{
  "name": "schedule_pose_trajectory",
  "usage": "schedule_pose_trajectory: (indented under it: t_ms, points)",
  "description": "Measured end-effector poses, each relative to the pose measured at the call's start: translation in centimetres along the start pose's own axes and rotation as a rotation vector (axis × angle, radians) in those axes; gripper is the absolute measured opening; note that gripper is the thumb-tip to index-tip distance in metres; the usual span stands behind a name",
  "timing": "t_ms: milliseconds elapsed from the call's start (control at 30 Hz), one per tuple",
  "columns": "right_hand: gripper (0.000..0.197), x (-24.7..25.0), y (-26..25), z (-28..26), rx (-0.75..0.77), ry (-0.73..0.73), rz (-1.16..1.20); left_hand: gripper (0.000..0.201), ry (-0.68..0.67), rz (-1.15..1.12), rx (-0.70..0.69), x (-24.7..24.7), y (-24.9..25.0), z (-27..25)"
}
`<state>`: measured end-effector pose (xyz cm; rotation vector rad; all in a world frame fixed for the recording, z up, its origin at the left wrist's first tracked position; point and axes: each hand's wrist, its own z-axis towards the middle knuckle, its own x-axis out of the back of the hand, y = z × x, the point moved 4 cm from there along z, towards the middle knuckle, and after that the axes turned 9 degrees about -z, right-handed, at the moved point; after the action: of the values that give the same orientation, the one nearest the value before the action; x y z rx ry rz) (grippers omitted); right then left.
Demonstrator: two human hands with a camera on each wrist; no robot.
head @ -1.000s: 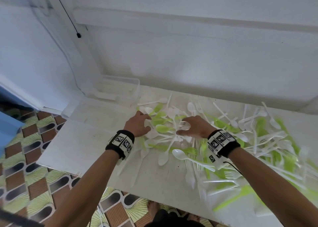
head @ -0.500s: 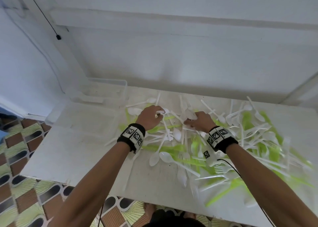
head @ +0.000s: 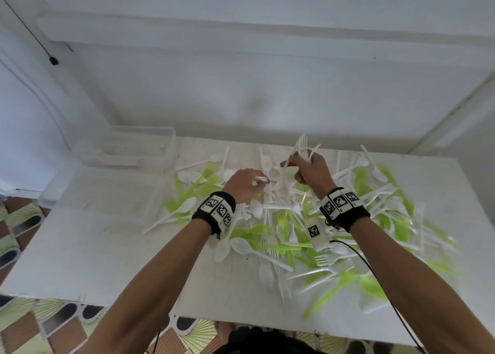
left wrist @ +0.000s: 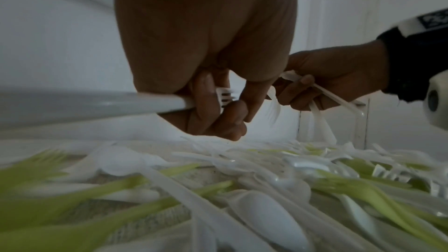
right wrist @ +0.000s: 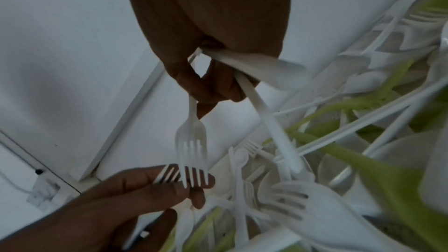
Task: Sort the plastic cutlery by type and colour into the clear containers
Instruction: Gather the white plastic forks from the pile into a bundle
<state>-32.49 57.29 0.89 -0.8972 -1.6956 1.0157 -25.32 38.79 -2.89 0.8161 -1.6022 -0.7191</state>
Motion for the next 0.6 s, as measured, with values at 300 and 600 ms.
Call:
schedule_pose_trajectory:
  t_ms: [300, 600]
  points:
    - [0.026, 1.6, 1.7, 0.1, -0.103, 0.025, -0.052, 0.03, 0.027, 0.003, -0.044, -0.1, 0.9, 1.7]
    - [0.028, 3.6, 3.7, -2.0, -0.215, -0.22, 0.086, 0.039, 0.021, 0.477, -0.025, -3.2, 3.5, 6.9]
